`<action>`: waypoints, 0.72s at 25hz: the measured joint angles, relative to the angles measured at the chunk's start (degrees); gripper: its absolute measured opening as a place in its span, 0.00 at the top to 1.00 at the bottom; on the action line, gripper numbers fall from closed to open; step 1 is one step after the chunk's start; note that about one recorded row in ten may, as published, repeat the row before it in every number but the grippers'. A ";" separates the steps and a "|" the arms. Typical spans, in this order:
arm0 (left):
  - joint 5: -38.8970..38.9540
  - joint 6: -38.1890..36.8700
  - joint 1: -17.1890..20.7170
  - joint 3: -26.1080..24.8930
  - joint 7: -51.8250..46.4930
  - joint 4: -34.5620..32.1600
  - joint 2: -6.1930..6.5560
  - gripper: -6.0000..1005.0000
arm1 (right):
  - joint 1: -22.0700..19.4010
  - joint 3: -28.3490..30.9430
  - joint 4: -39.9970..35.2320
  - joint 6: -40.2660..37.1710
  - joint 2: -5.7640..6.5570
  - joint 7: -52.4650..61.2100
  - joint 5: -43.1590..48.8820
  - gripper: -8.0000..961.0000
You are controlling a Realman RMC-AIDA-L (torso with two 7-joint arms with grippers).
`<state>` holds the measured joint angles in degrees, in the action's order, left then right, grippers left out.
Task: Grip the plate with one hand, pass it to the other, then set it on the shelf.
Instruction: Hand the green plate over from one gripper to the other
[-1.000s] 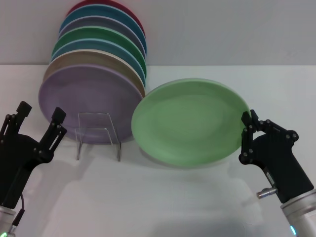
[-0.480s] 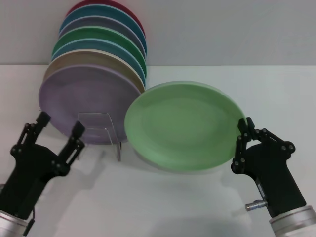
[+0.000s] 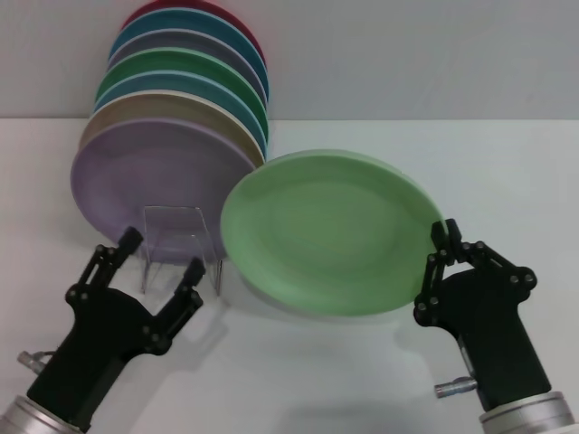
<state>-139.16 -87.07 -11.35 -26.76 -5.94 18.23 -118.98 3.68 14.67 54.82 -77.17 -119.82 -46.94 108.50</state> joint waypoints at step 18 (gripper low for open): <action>-0.06 8.37 -2.32 1.81 0.08 2.93 0.05 0.20 | 1.80 -4.86 5.35 0.35 0.09 -9.86 -7.44 0.97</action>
<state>-139.22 -78.70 -13.67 -24.95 -5.86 21.16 -118.93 5.48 9.81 60.17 -76.82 -119.72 -56.80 101.06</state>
